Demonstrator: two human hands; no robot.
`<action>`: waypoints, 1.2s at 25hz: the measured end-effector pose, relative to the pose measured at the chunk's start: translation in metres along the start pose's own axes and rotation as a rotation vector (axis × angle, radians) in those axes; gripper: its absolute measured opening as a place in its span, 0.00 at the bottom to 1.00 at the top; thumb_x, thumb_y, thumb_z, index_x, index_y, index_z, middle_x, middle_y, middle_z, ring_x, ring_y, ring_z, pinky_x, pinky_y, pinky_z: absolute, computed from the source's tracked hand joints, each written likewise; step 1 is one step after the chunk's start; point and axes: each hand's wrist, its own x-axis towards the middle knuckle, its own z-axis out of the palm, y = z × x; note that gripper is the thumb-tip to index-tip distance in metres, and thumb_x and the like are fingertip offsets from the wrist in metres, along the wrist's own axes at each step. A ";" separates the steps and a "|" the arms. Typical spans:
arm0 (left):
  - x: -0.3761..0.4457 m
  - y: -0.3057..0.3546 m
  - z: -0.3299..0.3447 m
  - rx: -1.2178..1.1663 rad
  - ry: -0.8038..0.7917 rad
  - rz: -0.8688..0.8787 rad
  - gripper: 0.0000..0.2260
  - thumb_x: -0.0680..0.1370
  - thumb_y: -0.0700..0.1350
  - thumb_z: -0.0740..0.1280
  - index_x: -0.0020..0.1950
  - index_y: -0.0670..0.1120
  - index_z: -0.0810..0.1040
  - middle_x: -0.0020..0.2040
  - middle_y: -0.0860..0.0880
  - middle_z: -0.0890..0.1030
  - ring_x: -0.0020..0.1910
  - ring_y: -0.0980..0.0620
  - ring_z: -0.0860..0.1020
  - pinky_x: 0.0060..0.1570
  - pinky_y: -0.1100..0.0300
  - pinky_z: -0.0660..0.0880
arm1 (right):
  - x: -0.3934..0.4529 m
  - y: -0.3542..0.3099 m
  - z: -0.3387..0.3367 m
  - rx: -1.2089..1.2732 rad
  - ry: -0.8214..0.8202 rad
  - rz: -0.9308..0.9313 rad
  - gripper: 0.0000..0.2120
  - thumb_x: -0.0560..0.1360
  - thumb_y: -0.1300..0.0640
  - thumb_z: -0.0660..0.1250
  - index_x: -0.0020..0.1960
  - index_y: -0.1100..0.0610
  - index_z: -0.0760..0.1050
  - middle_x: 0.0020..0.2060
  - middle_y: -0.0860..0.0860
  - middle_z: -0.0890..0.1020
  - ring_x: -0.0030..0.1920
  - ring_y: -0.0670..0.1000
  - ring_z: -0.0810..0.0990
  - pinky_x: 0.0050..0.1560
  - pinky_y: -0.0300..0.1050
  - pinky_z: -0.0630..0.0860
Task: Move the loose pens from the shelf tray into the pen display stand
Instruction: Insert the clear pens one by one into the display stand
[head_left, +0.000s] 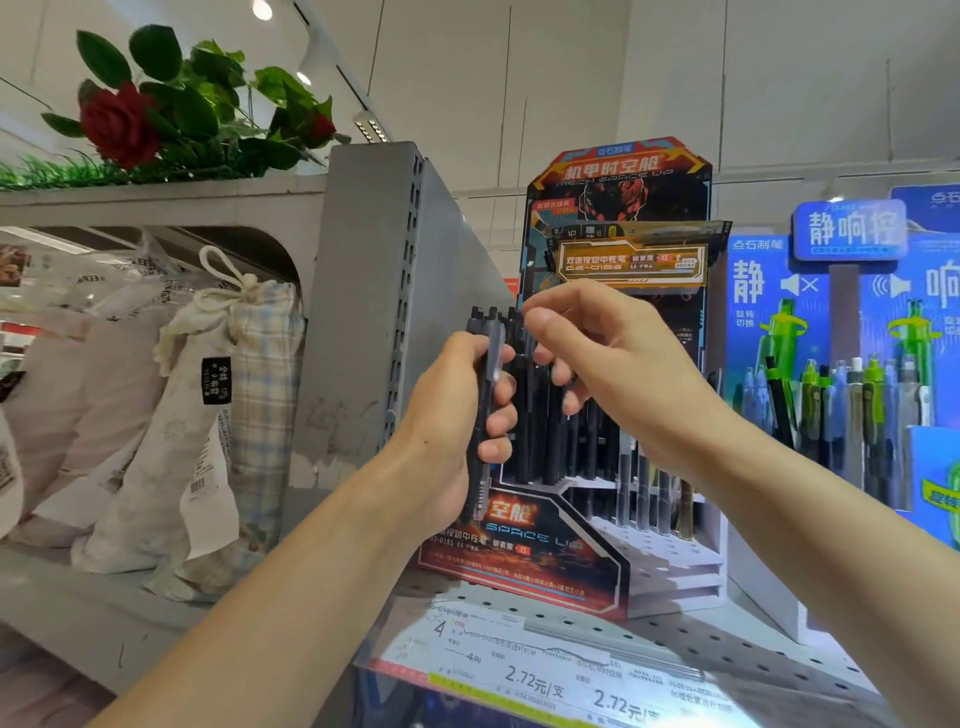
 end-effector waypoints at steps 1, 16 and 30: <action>0.000 -0.001 0.002 0.033 -0.013 0.008 0.12 0.83 0.49 0.56 0.53 0.44 0.75 0.32 0.51 0.70 0.26 0.56 0.64 0.20 0.65 0.60 | 0.000 -0.003 0.001 0.068 -0.042 0.035 0.07 0.81 0.52 0.68 0.56 0.52 0.80 0.38 0.50 0.82 0.36 0.44 0.78 0.34 0.43 0.79; -0.001 -0.016 0.001 0.647 0.174 0.350 0.12 0.85 0.56 0.54 0.59 0.55 0.75 0.40 0.52 0.77 0.34 0.56 0.74 0.33 0.59 0.72 | 0.010 -0.004 -0.036 0.287 0.137 0.215 0.04 0.82 0.63 0.64 0.50 0.61 0.77 0.46 0.61 0.82 0.33 0.48 0.81 0.36 0.44 0.83; 0.003 -0.025 0.002 0.711 0.188 0.387 0.15 0.85 0.58 0.52 0.57 0.56 0.76 0.33 0.58 0.72 0.30 0.63 0.72 0.34 0.64 0.66 | 0.004 0.016 -0.020 0.027 0.048 0.151 0.03 0.81 0.61 0.66 0.53 0.58 0.79 0.34 0.51 0.82 0.34 0.48 0.80 0.41 0.53 0.86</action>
